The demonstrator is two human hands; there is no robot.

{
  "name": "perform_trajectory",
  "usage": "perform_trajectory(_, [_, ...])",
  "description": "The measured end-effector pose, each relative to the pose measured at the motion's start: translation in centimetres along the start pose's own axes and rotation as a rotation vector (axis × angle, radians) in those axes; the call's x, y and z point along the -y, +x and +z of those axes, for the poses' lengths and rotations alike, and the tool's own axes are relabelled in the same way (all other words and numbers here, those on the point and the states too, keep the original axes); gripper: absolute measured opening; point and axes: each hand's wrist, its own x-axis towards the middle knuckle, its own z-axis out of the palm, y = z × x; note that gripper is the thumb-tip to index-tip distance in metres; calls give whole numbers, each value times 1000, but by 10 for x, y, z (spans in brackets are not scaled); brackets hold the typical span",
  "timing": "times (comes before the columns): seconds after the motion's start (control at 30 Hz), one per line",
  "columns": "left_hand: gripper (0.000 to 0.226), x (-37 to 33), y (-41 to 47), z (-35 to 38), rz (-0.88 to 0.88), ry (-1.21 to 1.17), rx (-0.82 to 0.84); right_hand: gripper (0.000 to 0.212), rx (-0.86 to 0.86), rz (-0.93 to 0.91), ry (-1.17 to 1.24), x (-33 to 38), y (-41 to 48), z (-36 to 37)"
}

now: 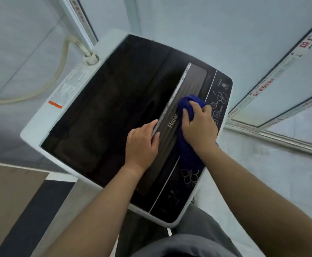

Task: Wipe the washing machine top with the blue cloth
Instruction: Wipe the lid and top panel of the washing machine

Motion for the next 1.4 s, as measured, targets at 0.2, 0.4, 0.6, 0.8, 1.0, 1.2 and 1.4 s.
perform_trajectory(0.2, [37, -5, -3, 1, -17, -34, 38, 39, 10, -41, -17, -3, 26, -5])
perform_trajectory(0.4, [39, -2, 2, 1, -19, -43, 67, 40, 55, -98, -34, -3, -38, 5])
perform_trajectory(0.6, [39, 2, 2, 2, -5, -79, 76, 38, 37, -75, -78, 17, 15, 5])
perform_trajectory(0.8, [38, 4, -2, 1, -5, -106, 53, 39, 64, -102, -88, 32, 58, 4])
perform_trajectory(1.0, [39, 3, 0, -2, -62, -84, 66, 43, 159, -285, -91, -5, 23, -4])
perform_trajectory(1.2, [52, -29, 10, 12, -293, 58, 57, 45, 299, -442, -79, -1, 92, -6])
perform_trajectory(1.4, [50, -97, 56, 56, -649, 217, -96, 47, 475, -808, -195, -31, 152, -29])
